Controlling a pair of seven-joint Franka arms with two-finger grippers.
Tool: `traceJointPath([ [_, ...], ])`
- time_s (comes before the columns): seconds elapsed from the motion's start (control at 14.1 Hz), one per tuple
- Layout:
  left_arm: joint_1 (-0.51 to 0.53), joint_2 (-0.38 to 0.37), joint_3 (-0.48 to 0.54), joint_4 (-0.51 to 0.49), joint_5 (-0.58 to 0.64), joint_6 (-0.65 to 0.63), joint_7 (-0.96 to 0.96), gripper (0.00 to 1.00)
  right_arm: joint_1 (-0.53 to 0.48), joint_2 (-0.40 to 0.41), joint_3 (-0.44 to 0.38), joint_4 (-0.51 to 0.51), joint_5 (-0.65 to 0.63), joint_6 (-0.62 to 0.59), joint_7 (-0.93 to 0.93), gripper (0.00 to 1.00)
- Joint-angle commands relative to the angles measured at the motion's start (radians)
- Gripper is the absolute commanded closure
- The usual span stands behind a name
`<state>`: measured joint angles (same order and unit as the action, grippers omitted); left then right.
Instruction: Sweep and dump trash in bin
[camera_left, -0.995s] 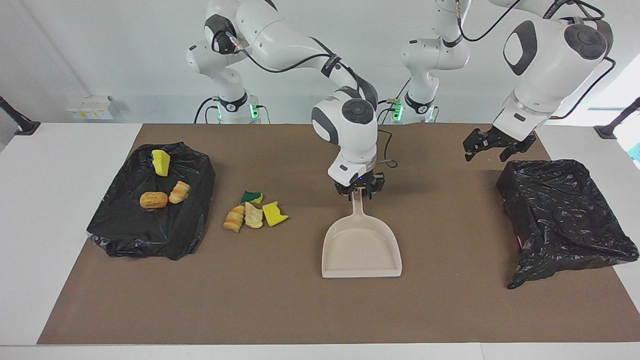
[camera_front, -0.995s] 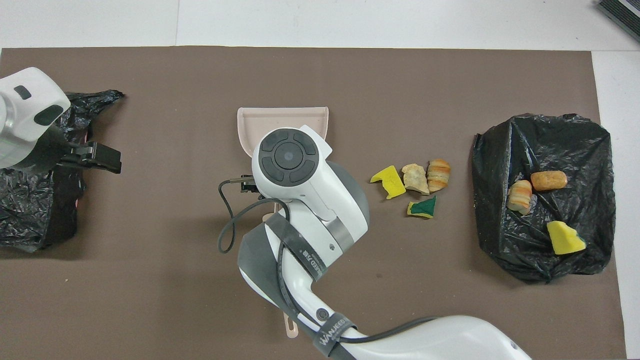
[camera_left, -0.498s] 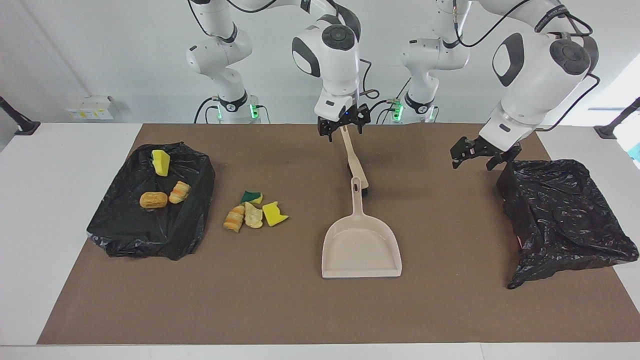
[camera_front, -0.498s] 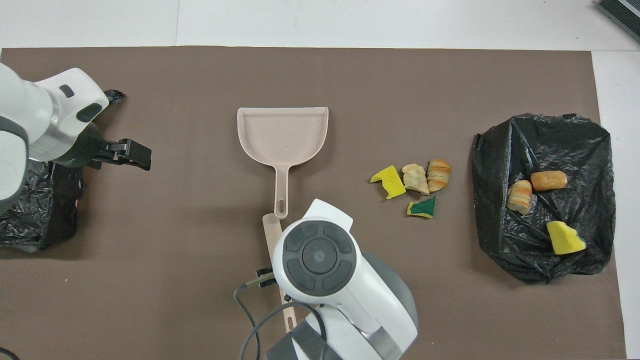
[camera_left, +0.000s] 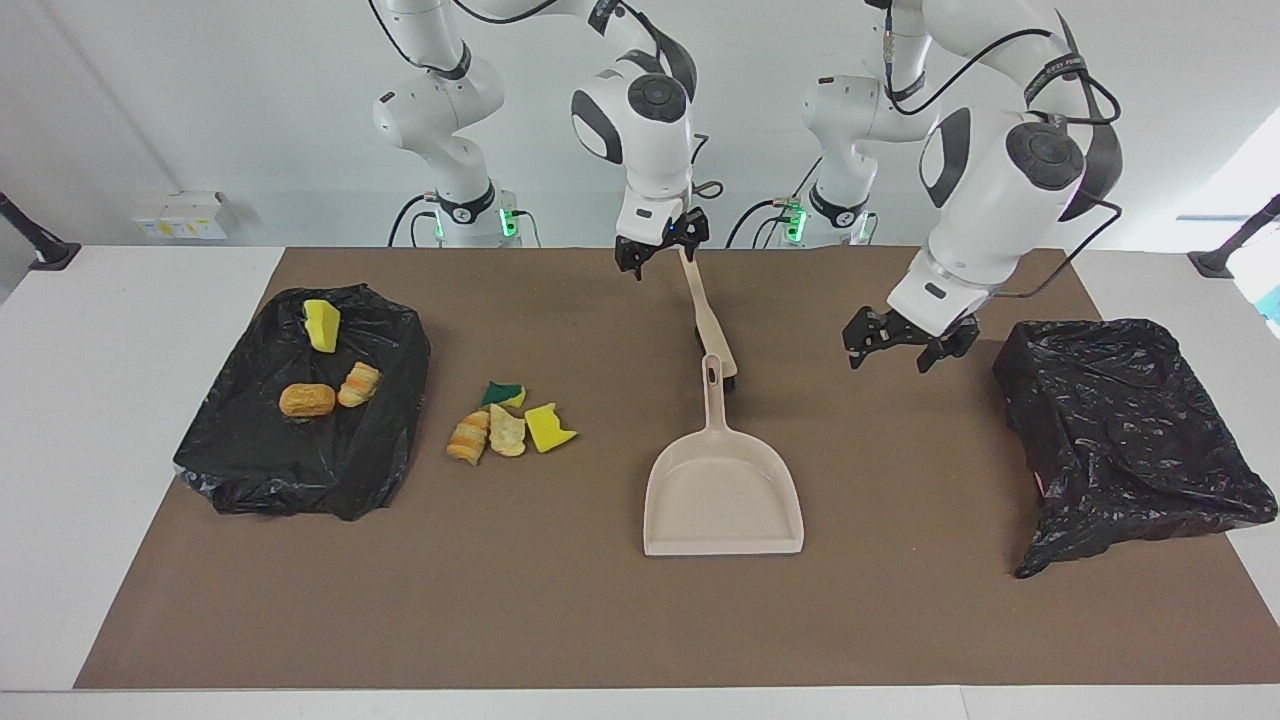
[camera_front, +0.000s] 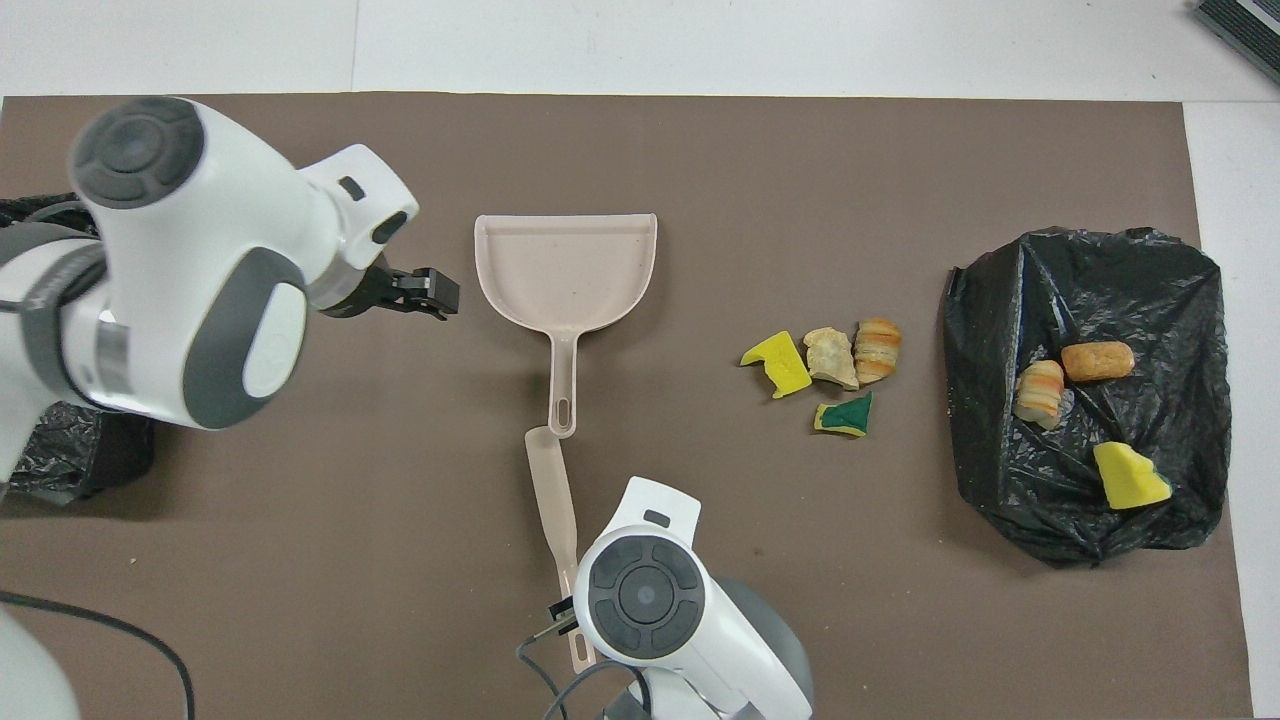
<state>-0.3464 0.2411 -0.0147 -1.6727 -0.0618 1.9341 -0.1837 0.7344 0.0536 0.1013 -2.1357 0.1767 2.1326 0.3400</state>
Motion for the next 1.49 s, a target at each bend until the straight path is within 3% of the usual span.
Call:
traceJointPath([
  [0.0,-0.066,0.03,0.013,0.004,0.026,0.028,-0.022,0.0,0.036,0.02,-0.003,-0.01,0.056,0.061,0.005,0.0],
  [0.21,-0.143,0.079,0.013,-0.01,0.025,0.063,-0.051,0.0,0.057,0.034,-0.002,-0.013,0.058,0.082,0.042,0.0],
  [0.57,-0.227,0.083,0.013,-0.082,0.025,0.132,-0.171,0.0,0.085,0.068,-0.002,-0.016,0.058,0.139,0.056,0.01],
  [0.64,-0.241,0.09,0.013,-0.096,0.025,0.131,-0.177,0.0,0.086,0.071,-0.002,-0.018,0.058,0.142,0.054,0.1],
  [0.85,-0.25,0.089,0.013,-0.127,0.02,0.157,-0.181,0.0,0.091,0.084,-0.002,-0.018,0.056,0.164,0.062,0.61],
  [0.92,-0.249,0.089,0.013,-0.127,0.016,0.16,-0.191,0.15,0.089,0.084,-0.002,-0.018,0.056,0.165,0.062,0.7],
  [1.0,-0.249,0.089,0.012,-0.128,0.014,0.163,-0.212,0.43,0.089,0.084,-0.002,-0.018,0.056,0.167,0.06,0.82],
  [1.07,-0.247,0.089,0.013,-0.13,0.014,0.172,-0.229,0.64,0.089,0.086,-0.003,-0.016,0.055,0.167,0.056,1.0],
  [1.14,-0.246,0.089,0.013,-0.131,0.014,0.183,-0.238,0.87,0.089,0.091,-0.003,-0.01,0.055,0.165,0.062,1.0],
  [1.21,-0.243,0.089,0.013,-0.14,0.014,0.202,-0.234,1.0,0.089,0.092,-0.003,-0.006,0.05,0.156,0.057,1.0],
  [1.42,-0.226,0.089,0.016,-0.136,0.016,0.21,-0.217,1.0,0.088,0.074,-0.005,0.003,0.043,0.115,0.067,1.0],
])
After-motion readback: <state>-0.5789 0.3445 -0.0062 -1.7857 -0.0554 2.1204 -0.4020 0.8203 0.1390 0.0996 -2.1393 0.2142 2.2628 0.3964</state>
